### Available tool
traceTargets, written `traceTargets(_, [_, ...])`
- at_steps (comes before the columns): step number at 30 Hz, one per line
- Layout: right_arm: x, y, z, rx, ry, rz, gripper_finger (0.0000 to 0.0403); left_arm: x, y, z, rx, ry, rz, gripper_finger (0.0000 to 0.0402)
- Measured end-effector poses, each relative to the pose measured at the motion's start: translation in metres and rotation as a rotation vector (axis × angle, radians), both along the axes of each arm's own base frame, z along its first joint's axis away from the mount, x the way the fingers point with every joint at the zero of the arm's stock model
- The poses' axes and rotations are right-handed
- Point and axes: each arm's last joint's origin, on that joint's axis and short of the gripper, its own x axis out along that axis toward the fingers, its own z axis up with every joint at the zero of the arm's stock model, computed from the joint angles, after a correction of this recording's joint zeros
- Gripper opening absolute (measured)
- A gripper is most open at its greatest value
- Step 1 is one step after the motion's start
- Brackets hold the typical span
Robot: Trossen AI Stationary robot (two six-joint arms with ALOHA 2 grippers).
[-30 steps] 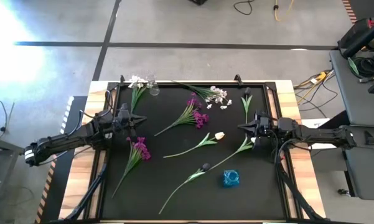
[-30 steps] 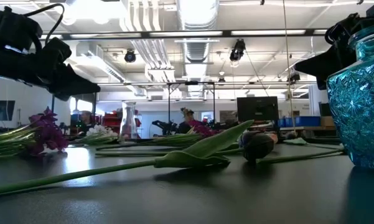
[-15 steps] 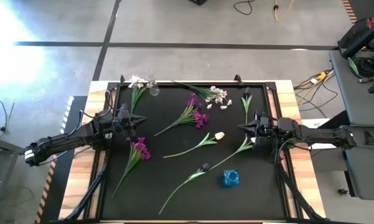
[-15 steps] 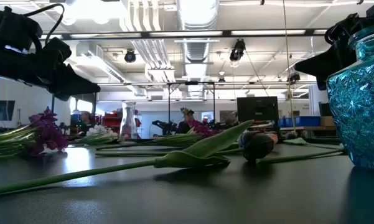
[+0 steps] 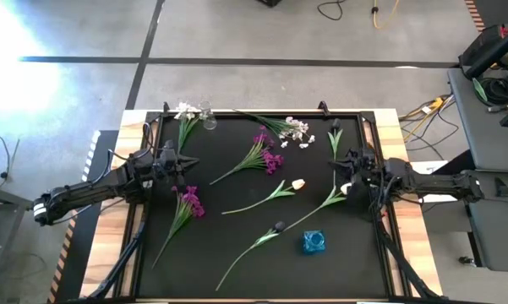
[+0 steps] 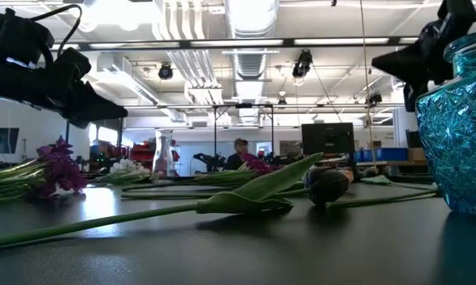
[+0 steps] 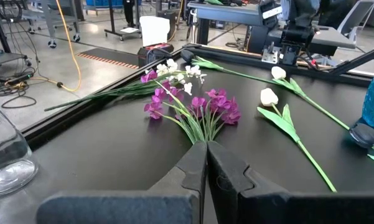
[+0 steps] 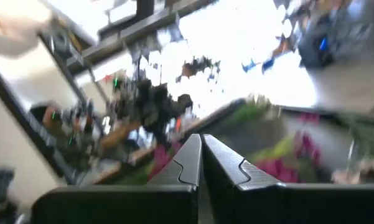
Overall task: Sort flowers into vase by color
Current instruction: Put the top black tulip into the transparent vase
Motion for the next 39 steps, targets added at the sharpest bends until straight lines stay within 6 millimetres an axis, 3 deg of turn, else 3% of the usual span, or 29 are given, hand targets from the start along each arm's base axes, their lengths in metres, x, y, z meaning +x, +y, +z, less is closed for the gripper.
traceTargets(5, [0.000,-0.005,0.006,0.092,0.000,-0.176,0.0009,0.000,0.000,0.000,0.000,0.000,0.000,0.0000])
traceTargets(10, [0.010,-0.007,0.021,0.158,0.069,-0.225,0.0009,0.000,0.000,0.000,0.000,-0.001,0.000,0.0000])
traceTargets(16, [0.042,-0.010,0.041,0.206,0.401,-0.263,0.0009,0.000,0.000,0.000,0.000,0.000,0.000,0.0000])
traceTargets(24, [0.069,-0.017,0.086,0.359,0.623,-0.322,0.0009,0.000,0.000,0.000,0.000,0.000,0.000,0.0000])
traceTargets(31, [0.064,-0.045,0.108,0.496,0.790,-0.423,0.0009,0.000,0.000,0.000,0.000,0.000,0.000,0.0000])
traceTargets(39, [0.058,-0.089,0.098,0.679,0.872,-0.472,0.0009,0.000,0.000,0.000,0.000,0.000,0.000,0.0000])
